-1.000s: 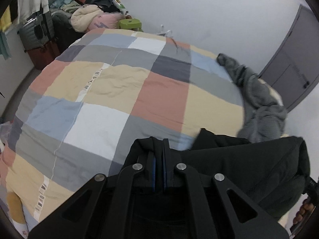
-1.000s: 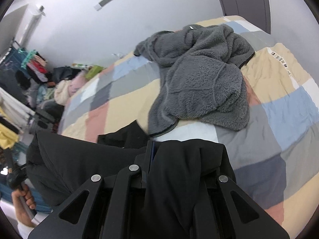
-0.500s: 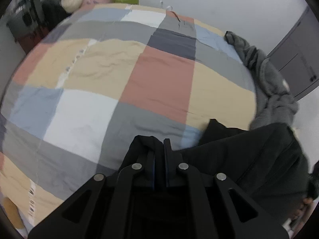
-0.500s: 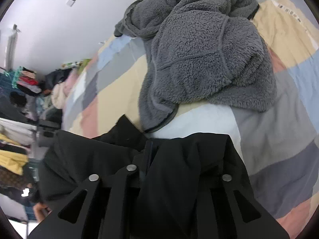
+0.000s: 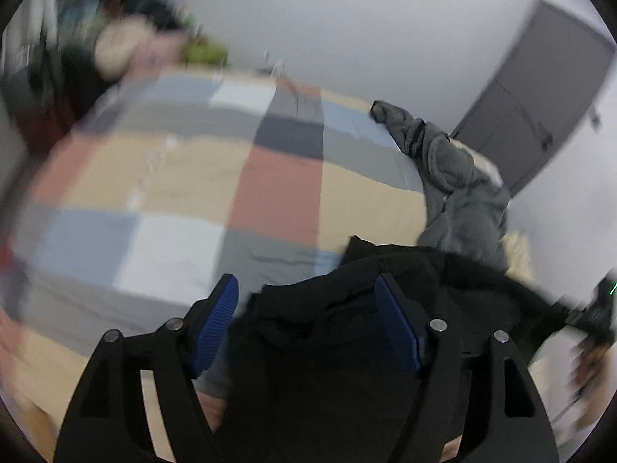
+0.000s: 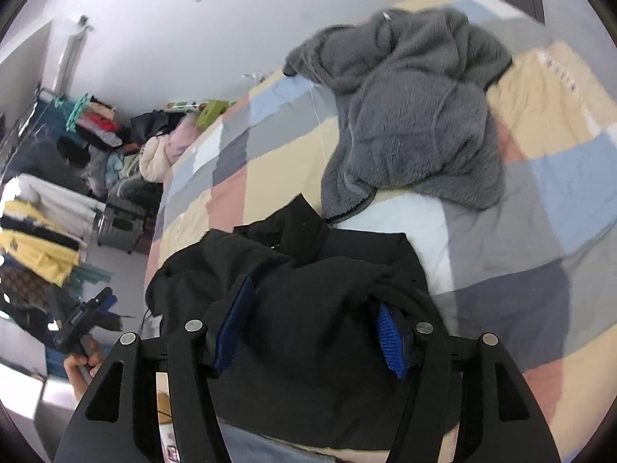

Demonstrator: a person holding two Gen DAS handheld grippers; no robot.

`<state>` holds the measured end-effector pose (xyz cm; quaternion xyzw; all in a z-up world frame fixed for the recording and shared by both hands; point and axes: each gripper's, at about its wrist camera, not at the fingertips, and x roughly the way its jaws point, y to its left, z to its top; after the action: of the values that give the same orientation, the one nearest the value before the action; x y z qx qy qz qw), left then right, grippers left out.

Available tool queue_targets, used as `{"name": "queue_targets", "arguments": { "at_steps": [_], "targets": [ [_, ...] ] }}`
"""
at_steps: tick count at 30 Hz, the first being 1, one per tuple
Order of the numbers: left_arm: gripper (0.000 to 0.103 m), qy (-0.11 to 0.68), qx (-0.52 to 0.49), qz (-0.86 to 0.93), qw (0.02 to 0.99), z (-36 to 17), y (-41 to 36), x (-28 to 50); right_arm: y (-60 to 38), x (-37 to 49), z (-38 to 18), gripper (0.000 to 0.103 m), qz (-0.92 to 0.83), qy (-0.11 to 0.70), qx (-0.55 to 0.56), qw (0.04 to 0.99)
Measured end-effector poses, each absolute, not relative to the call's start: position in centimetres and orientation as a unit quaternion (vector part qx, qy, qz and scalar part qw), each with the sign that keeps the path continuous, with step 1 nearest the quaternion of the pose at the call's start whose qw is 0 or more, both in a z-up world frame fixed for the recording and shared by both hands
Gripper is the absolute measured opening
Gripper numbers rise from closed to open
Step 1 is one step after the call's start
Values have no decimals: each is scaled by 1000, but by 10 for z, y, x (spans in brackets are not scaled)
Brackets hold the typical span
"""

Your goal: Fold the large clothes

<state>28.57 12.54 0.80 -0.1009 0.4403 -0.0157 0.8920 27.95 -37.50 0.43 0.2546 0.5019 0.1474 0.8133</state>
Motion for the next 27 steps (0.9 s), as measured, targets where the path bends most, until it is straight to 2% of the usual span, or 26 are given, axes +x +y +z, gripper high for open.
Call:
{"name": "queue_targets", "arguments": {
  "at_steps": [5, 9, 10, 15, 18, 27],
  "targets": [
    [77, 407, -37, -38, 912, 9, 83, 263, -377, 257, 37, 68, 107, 464, 198, 857],
    [77, 405, -16, -54, 913, -26, 45, 265, -352, 245, 47, 73, 113, 419, 157, 887],
    [77, 409, -17, -57, 911, -35, 39, 266, -335, 242, 37, 77, 113, 416, 137, 892],
    [77, 436, 8, -54, 898, -105, -2, 285, -264, 249, -49, 77, 143, 442, 92, 881],
    [77, 423, 37, -39, 905, -125, -16, 289, -236, 257, -96, 77, 146, 447, 64, 880],
    [77, 420, 34, -13, 907, -143, -20, 338, -226, 305, -132, 81, 129, 413, 56, 900]
  ]
}}
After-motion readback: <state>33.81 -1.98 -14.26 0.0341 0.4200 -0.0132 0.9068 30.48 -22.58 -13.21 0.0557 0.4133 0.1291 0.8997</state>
